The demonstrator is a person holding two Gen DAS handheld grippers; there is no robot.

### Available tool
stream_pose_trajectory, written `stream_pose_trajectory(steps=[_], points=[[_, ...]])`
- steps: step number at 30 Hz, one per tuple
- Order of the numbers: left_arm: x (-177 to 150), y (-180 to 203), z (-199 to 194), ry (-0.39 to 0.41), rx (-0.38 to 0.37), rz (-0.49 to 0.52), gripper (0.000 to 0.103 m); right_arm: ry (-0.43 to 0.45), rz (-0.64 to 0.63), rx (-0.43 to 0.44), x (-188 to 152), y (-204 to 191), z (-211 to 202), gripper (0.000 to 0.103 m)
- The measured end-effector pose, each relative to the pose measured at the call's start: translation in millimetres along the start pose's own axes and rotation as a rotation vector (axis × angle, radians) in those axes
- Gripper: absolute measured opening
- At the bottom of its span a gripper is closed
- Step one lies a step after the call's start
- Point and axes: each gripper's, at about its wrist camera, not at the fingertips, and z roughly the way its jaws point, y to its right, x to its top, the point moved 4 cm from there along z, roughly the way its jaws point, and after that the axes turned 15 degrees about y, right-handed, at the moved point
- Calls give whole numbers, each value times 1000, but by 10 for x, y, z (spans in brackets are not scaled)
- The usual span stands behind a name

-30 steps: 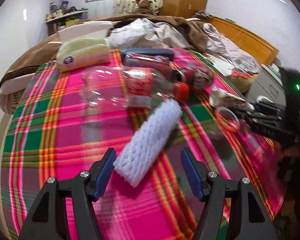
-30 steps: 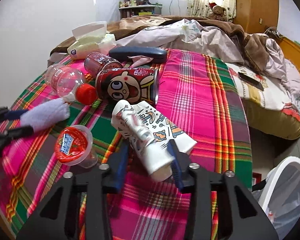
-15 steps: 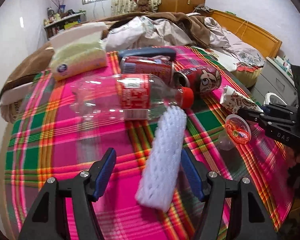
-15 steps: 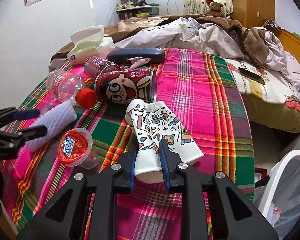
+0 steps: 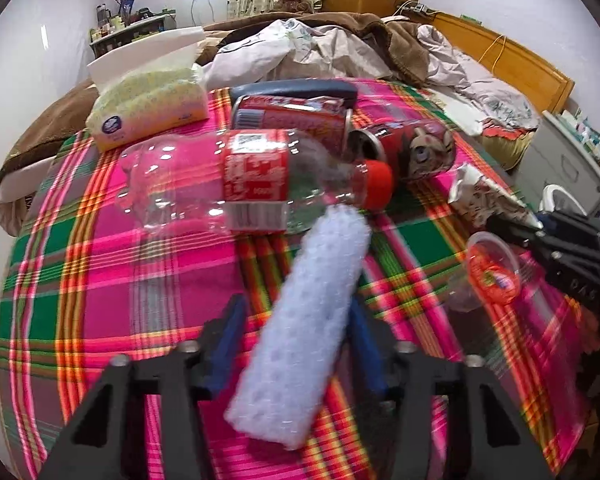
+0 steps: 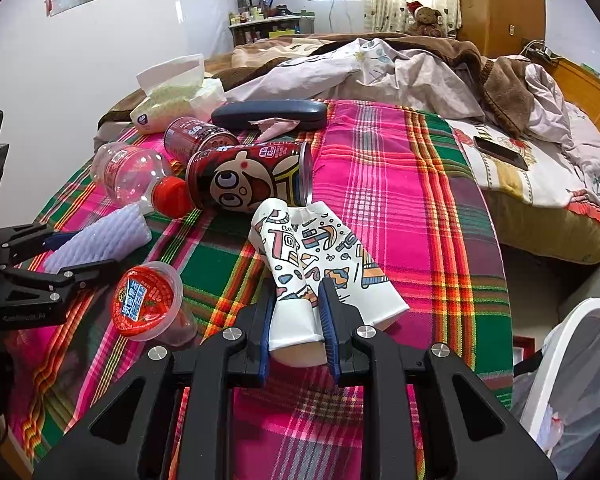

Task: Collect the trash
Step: 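Grasp the patterned paper cup with the right gripper while the left grasps a foam net, then carry the paper cup and foam net over the wastebasket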

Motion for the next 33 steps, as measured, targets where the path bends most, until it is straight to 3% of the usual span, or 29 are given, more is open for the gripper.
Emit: stream_pose_trajectory(steps=[6,25,33], points=[[1,93,-17,3,-10,1,27,6,19,1,-4,19,-25,22],[178,385,-397,96,-17,-39,26,79,50,11,69,54,-296,22],[316,709,-573,137,-65,-22,26,133,73,-8,125,189,-553,22]])
